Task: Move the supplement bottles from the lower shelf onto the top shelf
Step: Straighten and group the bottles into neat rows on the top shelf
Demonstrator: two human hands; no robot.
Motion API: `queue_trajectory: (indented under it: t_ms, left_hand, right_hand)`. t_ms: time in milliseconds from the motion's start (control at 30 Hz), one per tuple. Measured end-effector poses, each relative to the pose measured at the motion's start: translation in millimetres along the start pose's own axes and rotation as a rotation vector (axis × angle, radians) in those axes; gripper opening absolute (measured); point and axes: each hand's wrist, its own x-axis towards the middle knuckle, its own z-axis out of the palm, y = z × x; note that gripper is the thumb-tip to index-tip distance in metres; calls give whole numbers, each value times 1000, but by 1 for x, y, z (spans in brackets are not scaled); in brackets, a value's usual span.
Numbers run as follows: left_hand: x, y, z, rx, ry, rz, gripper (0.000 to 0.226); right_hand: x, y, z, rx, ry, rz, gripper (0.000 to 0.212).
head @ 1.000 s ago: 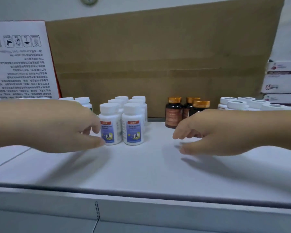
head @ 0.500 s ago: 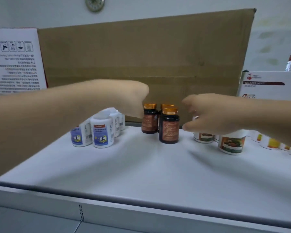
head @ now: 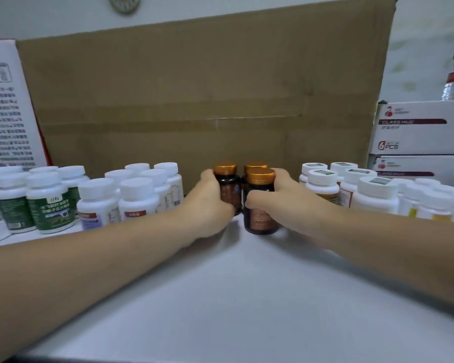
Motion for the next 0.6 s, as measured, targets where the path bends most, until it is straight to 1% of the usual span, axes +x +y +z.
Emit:
queue_trajectory:
  t_ms: [67,133,233,267,433,533,600]
  left_hand:
    - [-2,-3,3,-80,6,14,60]
    - [-2,-7,5,-136,5,17,67]
    - [1,-9,5,-141,-24,-9,70]
    - [2,-10,4,-147,-30,-18,69]
    - [3,-12,4,-178,-28,-28,49]
    - [3,-13,2,-176,-31,-28,48]
    - [2,-12,1,-184,-41,-30,48]
  right_hand:
    - [4,5,3,82,17,-41,61]
    - [7,10,5,143,43,-67,73]
    - [12,14,7,162,60,-73,94]
    - [14,16,7,159,64,-79,98]
    - [17,20,7,170,67,-93,100]
    - [18,23,6,191,46,-99,96]
    - [19,24,6,199,40,-106,99]
